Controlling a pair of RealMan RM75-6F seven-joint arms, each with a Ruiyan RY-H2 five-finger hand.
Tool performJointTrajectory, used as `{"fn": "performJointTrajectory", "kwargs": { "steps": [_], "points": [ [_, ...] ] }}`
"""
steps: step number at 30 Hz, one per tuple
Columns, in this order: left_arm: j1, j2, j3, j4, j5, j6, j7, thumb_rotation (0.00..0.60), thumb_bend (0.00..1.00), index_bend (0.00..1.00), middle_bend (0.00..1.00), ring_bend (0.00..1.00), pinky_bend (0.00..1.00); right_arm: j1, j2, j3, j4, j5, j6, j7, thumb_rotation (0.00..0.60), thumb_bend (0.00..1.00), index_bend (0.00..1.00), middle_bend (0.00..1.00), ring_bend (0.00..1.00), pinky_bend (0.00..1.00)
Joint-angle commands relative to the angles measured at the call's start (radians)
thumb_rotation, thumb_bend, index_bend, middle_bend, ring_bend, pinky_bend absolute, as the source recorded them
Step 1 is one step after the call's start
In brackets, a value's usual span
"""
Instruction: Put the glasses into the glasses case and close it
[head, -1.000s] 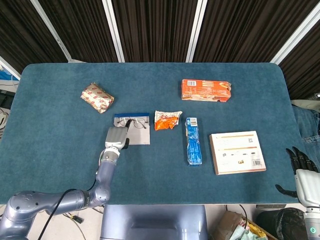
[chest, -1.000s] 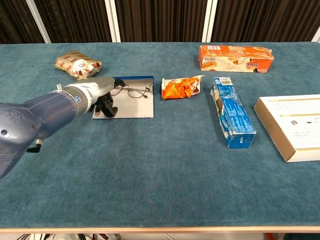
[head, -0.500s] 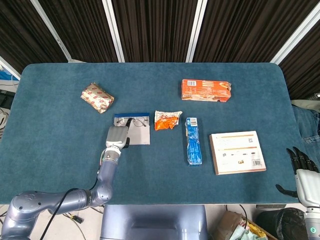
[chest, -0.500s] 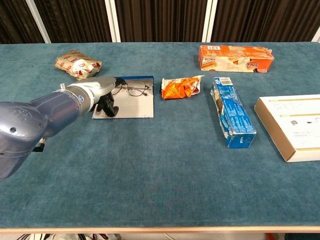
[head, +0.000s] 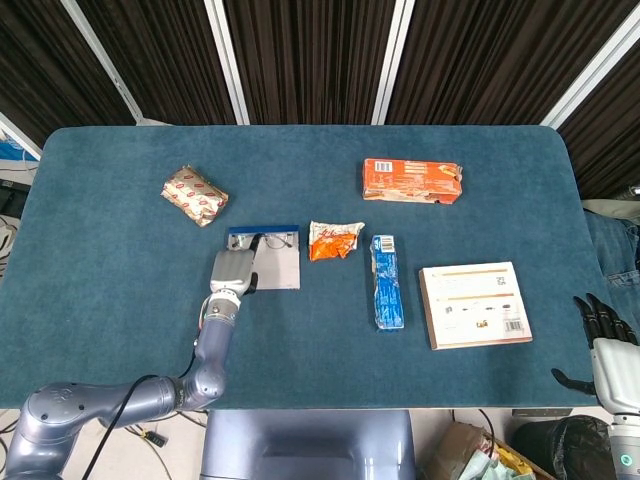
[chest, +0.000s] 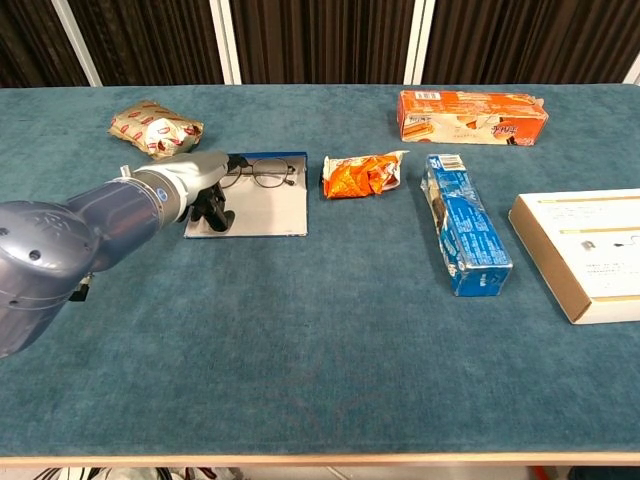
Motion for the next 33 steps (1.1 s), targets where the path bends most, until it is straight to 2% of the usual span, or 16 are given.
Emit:
{"fn": "performJointTrajectory", "kwargs": {
  "steps": [1,9,21,24,26,28,33],
  "points": [
    [-0.004,-0.004,-0.007,0.010,-0.004,-0.002,0.000,0.600,0.51,0.00,0.72,0.72,0.72,0.000,0.000,0.000,0.000,0.001,0.000,0.001,0.600,0.20,0.00,0.00,0.08,0.16],
    [-0.008,-0.011,-0.011,0.023,-0.003,-0.007,0.005,0.600,0.51,0.00,0.72,0.72,0.72,0.000,0.000,0.001,0.000,0.003,0.000,-0.001,0.600,0.20,0.00,0.00,0.08,0.16],
    [0.038,0.038,0.040,-0.099,0.085,0.033,-0.018,0.600,0.51,0.00,0.69,0.71,0.71,0.000,-0.003,0.002,0.002,0.000,0.003,-0.001,0.600,0.20,0.00,0.00,0.08,0.16],
    [0.059,0.069,0.057,-0.163,0.122,0.048,-0.035,0.600,0.47,0.03,0.62,0.62,0.66,0.001,-0.002,0.002,0.001,0.002,0.001,-0.001,0.600,0.20,0.00,0.00,0.08,0.16],
    [0.071,0.085,0.073,-0.190,0.161,0.065,-0.045,0.600,0.43,0.07,0.56,0.53,0.57,0.000,-0.002,0.002,0.001,0.000,0.003,0.000,0.600,0.20,0.00,0.00,0.08,0.16],
    [0.081,0.097,0.096,-0.205,0.201,0.081,-0.047,0.600,0.37,0.07,0.47,0.40,0.43,-0.001,-0.001,0.002,0.000,0.000,0.003,0.001,0.600,0.20,0.00,0.00,0.08,0.16],
    [0.108,0.125,0.129,-0.253,0.261,0.095,-0.071,0.600,0.26,0.09,0.27,0.19,0.26,-0.001,-0.001,0.001,-0.002,0.000,0.002,0.001,0.600,0.20,0.00,0.00,0.08,0.16]
  ]
}}
